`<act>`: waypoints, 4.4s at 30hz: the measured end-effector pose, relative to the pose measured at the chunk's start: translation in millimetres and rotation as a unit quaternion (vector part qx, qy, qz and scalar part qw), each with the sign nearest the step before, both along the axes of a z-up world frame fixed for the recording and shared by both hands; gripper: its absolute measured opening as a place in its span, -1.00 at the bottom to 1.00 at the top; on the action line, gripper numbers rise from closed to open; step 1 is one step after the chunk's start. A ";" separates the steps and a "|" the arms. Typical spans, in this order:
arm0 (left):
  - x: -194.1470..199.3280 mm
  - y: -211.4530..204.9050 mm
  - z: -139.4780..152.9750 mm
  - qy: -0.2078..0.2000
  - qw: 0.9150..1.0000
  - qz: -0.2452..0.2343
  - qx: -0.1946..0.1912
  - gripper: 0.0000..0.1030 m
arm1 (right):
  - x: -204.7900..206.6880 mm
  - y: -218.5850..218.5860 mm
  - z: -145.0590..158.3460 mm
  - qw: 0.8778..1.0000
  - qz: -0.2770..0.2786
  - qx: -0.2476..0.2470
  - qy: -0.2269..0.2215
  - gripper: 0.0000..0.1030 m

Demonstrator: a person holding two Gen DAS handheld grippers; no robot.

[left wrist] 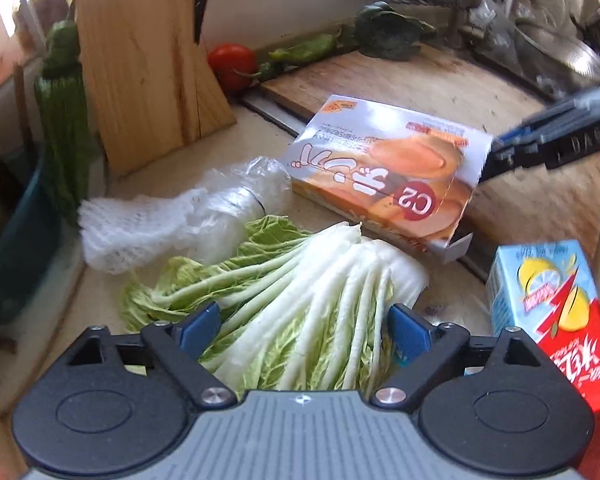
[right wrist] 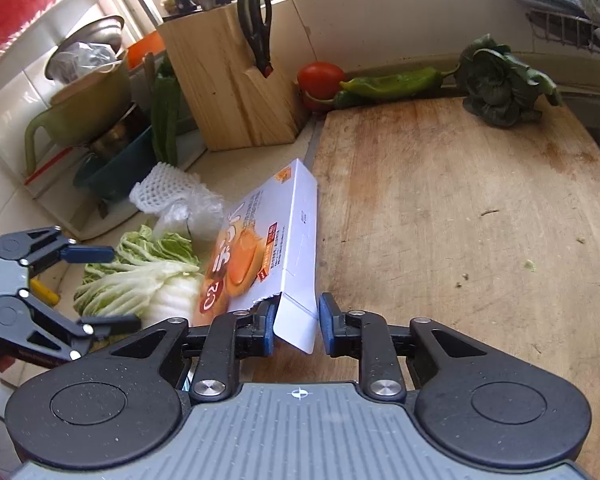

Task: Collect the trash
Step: 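Close the left tool on the napa cabbage leaves while the right tool holds the box, then lift the cabbage leaves with the left tool while the right tool lifts the box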

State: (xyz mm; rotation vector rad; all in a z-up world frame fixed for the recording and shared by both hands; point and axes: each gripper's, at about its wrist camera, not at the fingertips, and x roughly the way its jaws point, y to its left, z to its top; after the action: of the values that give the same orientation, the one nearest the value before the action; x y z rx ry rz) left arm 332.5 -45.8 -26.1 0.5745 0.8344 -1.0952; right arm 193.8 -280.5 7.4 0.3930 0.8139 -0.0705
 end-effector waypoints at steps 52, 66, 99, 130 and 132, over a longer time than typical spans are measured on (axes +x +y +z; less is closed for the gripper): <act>-13.4 39.5 30.2 0.073 0.986 0.131 -0.076 0.24 | 9.1 -21.9 16.3 0.998 0.006 0.030 -0.047 -0.67; -28.7 53.6 32.9 0.083 0.970 0.203 -0.103 0.07 | -3.5 -31.7 13.0 0.998 -0.002 0.056 -0.043 -0.67; -84.4 82.3 90.6 0.009 0.903 0.376 -0.206 0.07 | 1.9 -40.2 38.6 0.985 0.091 0.118 -0.093 -0.67; -117.3 70.0 86.8 -0.030 0.862 0.470 -0.189 -0.25 | 6.7 -57.8 51.1 0.975 0.152 0.122 -0.103 -0.67; -117.9 73.1 91.0 -0.035 0.860 0.472 -0.193 -0.25 | 9.3 -58.9 50.7 0.976 0.153 0.122 -0.101 -0.67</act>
State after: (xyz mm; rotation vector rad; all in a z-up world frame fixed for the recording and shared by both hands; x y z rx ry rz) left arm 214.6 27.3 65.0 -0.1605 0.6711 -0.2985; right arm 203.1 -339.3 58.1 0.4930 0.6748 0.3543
